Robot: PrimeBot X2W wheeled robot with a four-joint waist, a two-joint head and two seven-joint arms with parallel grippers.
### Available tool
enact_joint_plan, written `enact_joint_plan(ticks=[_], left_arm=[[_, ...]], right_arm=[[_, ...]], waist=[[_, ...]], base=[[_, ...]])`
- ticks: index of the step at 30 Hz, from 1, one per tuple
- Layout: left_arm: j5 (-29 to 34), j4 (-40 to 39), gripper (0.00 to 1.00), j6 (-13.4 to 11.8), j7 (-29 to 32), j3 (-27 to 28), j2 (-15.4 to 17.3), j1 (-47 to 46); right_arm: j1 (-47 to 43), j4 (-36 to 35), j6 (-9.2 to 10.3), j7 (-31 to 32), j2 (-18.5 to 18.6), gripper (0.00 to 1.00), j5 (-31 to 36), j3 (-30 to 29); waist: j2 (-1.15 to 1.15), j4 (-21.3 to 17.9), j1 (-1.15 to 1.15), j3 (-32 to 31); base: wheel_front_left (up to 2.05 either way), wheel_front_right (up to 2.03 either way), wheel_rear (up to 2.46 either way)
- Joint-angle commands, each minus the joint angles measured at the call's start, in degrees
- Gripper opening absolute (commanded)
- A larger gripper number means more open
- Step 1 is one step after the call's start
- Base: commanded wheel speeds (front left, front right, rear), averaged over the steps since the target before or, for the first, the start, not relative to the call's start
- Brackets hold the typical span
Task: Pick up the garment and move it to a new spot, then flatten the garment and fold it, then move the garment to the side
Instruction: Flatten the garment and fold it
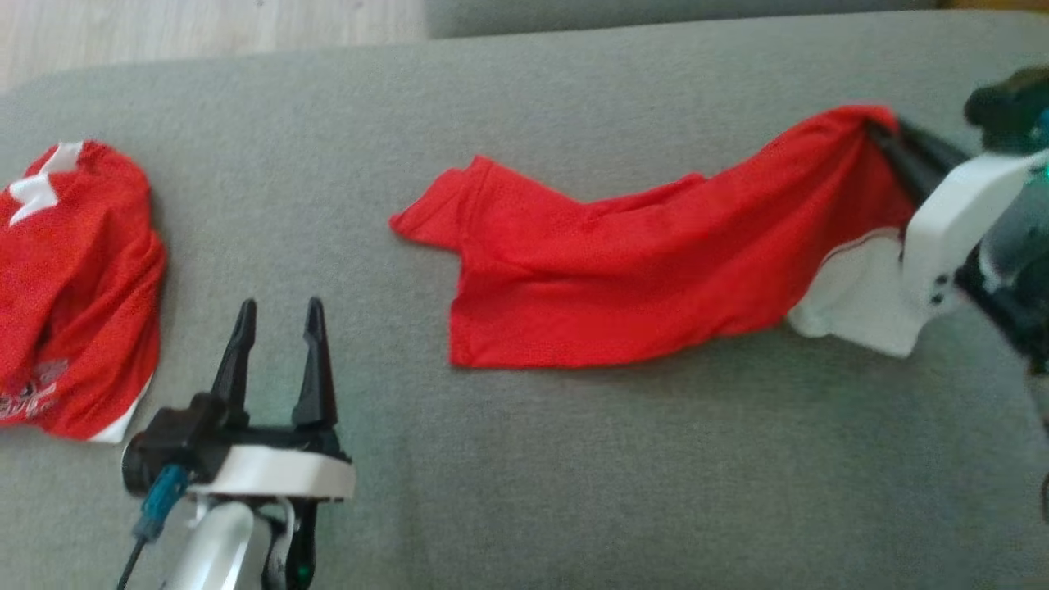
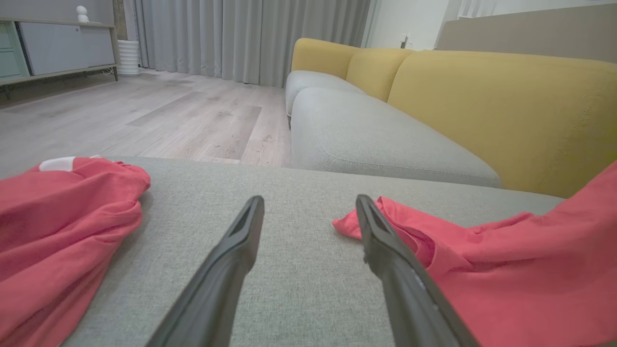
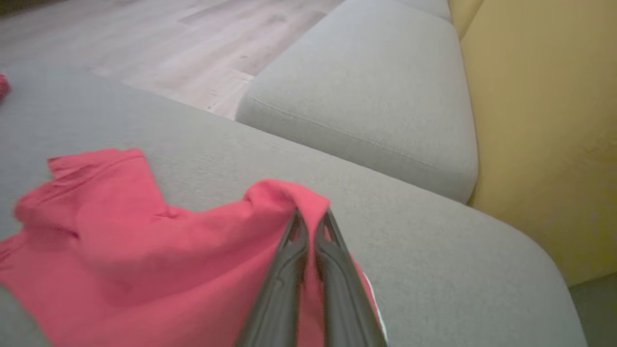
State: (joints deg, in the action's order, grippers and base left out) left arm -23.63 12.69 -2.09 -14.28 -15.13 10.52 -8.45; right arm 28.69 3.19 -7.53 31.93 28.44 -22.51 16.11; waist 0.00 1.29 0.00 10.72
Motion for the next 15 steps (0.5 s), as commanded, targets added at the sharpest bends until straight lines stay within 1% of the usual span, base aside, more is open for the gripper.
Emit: enact_joint_plan(ticks=[1,3,5,10,11,12,15], left_arm=[[0.5,-1.5,1.00,0.1,-0.6,1.5,0.6,-3.0],[0.6,-1.2,1.00,0.5,-0.6,1.1,0.3,-4.1],[0.9,-0.8,1.00,0.9,-0.6,0.7,0.0,-5.2],[1.5,-0.1,1.00,1.5,-0.7,0.2,-1.0,-7.2],[1.5,0.1,1.00,1.6,-0.7,0.2,-1.1,-7.5],[1.6,0.4,1.00,1.8,-0.7,0.3,-1.2,-7.7],[2.0,0.8,1.00,2.0,-0.7,0.6,-1.6,-8.2]], right_arm=[[2.6,-0.5,0.04,-1.7,1.7,0.00,0.5,0.7],[5.9,5.1,0.04,-5.6,3.0,0.00,1.3,2.4],[9.0,10.3,0.04,-9.3,3.3,0.00,1.1,3.5],[15.5,21.7,0.04,-16.4,2.4,0.00,0.0,6.0],[16.5,23.7,0.04,-17.6,2.0,0.73,-0.1,6.3],[17.3,25.7,0.04,-18.6,1.5,1.00,-0.3,6.4],[19.2,30.0,0.04,-22.1,0.4,1.00,-0.1,7.3]], waist=[[0.00,1.8,0.00,1.7],[0.00,3.1,0.00,3.0],[0.00,4.5,0.00,4.2],[0.00,7.0,0.00,6.2],[0.00,7.3,0.00,6.3],[0.00,7.5,0.00,6.4],[0.00,7.5,0.00,6.1]], base=[[0.00,0.00,0.00],[0.00,0.00,0.00],[0.00,0.00,0.00],[0.00,0.00,0.00],[0.00,0.00,0.00],[0.00,0.00,0.00],[0.00,0.00,0.00]])
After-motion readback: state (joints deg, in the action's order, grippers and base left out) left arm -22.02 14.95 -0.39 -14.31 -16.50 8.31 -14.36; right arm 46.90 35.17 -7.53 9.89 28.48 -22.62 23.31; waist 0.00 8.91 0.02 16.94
